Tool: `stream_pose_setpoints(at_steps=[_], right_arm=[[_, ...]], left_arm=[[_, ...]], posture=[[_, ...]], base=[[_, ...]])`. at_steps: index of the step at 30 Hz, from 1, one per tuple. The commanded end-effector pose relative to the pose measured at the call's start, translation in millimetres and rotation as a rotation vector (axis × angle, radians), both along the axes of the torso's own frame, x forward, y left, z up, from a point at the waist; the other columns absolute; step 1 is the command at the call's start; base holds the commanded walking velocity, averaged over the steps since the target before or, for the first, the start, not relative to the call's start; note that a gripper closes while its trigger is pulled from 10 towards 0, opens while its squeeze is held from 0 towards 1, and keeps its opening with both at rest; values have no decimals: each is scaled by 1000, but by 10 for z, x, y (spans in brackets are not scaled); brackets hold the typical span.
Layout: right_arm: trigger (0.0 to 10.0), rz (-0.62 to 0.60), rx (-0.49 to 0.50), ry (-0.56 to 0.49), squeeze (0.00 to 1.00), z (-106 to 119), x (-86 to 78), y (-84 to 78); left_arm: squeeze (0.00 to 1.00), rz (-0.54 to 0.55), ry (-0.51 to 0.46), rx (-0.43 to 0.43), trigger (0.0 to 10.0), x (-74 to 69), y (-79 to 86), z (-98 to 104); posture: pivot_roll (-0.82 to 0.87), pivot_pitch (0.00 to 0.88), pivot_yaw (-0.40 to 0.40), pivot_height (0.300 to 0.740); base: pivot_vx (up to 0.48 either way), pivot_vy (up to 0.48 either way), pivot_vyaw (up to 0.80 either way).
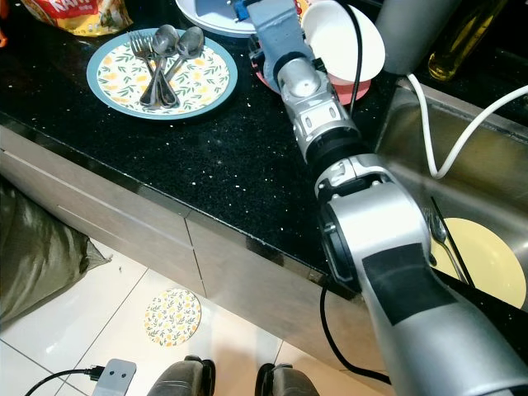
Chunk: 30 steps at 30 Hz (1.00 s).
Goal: Kitchen organization
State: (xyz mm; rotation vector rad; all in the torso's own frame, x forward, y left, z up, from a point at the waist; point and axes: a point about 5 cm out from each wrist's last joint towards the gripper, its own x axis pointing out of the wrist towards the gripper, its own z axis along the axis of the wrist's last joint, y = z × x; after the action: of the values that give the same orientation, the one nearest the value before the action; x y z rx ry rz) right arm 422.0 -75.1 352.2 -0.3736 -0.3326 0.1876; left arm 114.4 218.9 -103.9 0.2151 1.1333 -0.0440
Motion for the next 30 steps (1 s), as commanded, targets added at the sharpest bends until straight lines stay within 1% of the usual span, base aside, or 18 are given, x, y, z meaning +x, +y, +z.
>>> stream_pose_setpoints(at_steps=[1,9,11,12,13,15,24,25,27,28,30], right_arm=[[10000,-79,-42,16,0,-4,27,-121],[10000,-104,-44,42,0,-32,42,-183],[10000,-85,-75,104,0,-107,54,-166],[10000,-85,-75,104,0,-107,54,-166],[10000,-71,-79,144,0,-154,59,-154],[10000,-67,-69,187,0,-207,65,-158],[10000,-122,-18,233,0,-248,83,-283],[6392,-123,-17,235,0,-248,83,-290],[6392,-123,-17,235,0,-248,83,-290],[0,-122,-17,235,0,-246,83,-294],[0,-120,-18,236,0,-241,83,-297]], left_arm=[[0,-41,81,-61,10000,-195,-203,-90],[0,-39,75,-61,10000,-179,-206,-87],[0,-37,75,-63,10000,-187,-211,-89],[0,-37,75,-63,10000,-187,-211,-89],[0,-34,76,-63,10000,-195,-212,-91],[0,-31,78,-63,10000,-207,-209,-94],[0,-22,75,-63,10000,-203,-202,-91],[0,-22,74,-62,10000,-200,-201,-91],[0,-22,74,-62,10000,-200,-201,-91],[0,-22,74,-62,10000,-196,-200,-90],[0,-22,73,-62,10000,-191,-198,-88]], posture=[[175,234,-135,740],[170,236,-135,740],[166,239,-138,740],[166,239,-138,740],[165,239,-139,740],[165,239,-141,740],[163,237,-141,740],[163,236,-141,740],[163,236,-141,740],[163,235,-140,740],[163,231,-141,740]], base=[[0,0,0],[0,0,0],[0,0,0],[0,0,0],[0,0,0],[0,0,0],[0,0,0],[0,0,0],[0,0,0],[0,0,0],[0,0,0]])
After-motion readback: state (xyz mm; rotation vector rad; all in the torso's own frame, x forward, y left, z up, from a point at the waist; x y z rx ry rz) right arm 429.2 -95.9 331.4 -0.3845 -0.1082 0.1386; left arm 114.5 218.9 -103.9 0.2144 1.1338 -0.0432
